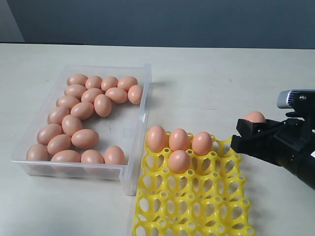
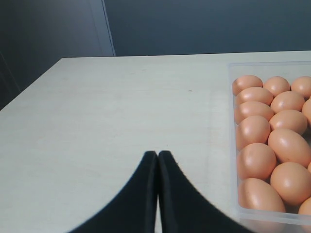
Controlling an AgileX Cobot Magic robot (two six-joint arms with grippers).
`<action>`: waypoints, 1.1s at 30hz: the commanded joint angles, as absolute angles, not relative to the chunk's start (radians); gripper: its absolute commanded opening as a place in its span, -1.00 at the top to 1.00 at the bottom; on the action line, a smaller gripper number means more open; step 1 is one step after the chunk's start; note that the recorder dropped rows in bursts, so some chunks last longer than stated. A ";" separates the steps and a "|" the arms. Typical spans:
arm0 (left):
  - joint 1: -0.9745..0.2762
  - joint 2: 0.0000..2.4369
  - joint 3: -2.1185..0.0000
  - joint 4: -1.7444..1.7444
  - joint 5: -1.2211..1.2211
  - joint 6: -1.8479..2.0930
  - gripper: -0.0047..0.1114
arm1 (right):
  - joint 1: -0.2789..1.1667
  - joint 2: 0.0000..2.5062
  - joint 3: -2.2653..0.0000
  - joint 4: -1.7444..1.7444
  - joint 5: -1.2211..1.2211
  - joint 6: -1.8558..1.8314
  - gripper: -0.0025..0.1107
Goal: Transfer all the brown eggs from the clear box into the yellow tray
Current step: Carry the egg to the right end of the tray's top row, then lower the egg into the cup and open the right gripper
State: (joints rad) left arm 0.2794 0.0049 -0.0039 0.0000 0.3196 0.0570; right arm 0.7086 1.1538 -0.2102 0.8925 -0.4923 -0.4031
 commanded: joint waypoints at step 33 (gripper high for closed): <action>0.275 0.000 0.000 0.000 0.309 0.057 0.91 | 0.709 1.612 -0.304 0.528 -0.721 -0.026 0.97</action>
State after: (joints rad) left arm 0.2794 0.0049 -0.0039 0.0000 0.3196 0.0570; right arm 0.7086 1.6087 -0.3008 0.5125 -0.7039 -0.0256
